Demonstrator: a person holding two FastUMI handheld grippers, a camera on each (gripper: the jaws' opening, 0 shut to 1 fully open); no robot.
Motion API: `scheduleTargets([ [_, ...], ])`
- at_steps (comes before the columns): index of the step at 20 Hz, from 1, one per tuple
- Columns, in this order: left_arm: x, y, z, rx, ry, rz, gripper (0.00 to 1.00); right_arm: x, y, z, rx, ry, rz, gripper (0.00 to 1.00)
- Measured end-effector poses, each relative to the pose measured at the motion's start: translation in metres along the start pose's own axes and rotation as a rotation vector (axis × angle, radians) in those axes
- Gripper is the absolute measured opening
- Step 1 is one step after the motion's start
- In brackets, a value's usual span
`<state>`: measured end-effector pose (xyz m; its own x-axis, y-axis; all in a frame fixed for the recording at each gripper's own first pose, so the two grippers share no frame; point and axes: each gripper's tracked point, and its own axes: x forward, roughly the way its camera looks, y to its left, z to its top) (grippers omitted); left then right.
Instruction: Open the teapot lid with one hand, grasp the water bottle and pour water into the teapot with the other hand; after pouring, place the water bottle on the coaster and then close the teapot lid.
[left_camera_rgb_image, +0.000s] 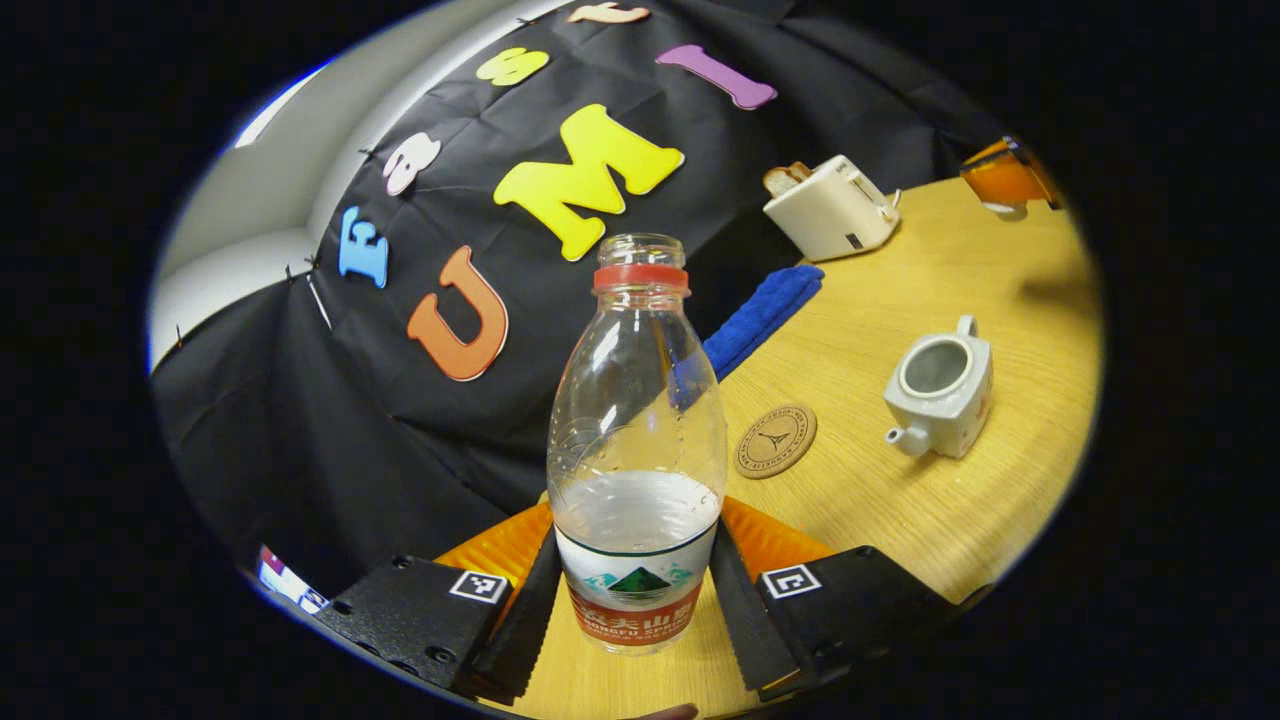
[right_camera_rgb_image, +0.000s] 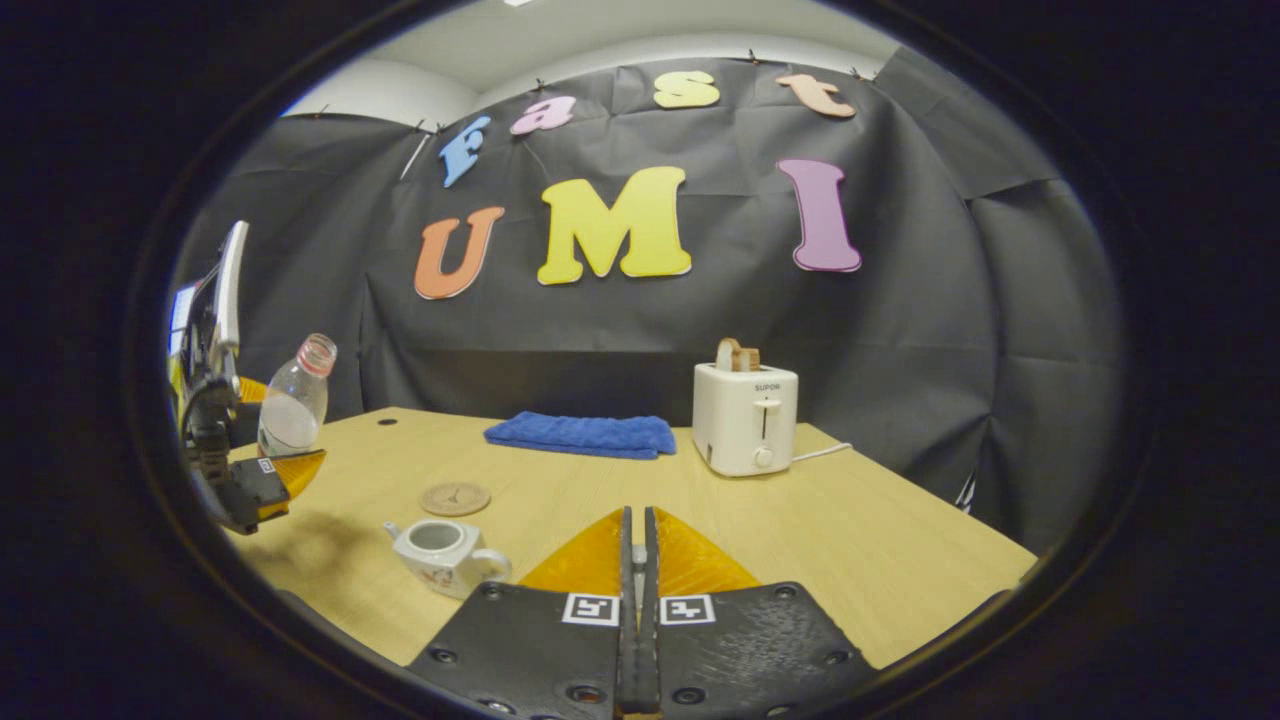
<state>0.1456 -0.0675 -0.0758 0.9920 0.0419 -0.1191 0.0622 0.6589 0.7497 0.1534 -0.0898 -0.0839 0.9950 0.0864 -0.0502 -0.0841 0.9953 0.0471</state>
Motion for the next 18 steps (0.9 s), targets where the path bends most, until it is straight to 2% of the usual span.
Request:
scheduleTargets([
  [4, -0.001, -0.005, 0.001, 0.247, 0.015, 0.01, 0.76, 0.003, -0.003, -0.005, -0.003, 0.014, -0.003, 0.0],
  [11, 0.002, -0.005, -0.004, 0.413, 0.101, -0.017, 0.77, 0.002, -0.01, -0.004, -0.015, 0.012, -0.012, 0.0],
  [14, 0.001, -0.002, 0.003, 0.542, 0.097, -0.015, 0.77, 0.0, -0.009, -0.001, -0.011, 0.008, -0.005, 0.0],
  [18, -0.005, -0.012, 0.002, 0.674, 0.106, -0.059, 0.77, -0.003, -0.008, 0.002, -0.019, -0.001, 0.0, 0.0],
])
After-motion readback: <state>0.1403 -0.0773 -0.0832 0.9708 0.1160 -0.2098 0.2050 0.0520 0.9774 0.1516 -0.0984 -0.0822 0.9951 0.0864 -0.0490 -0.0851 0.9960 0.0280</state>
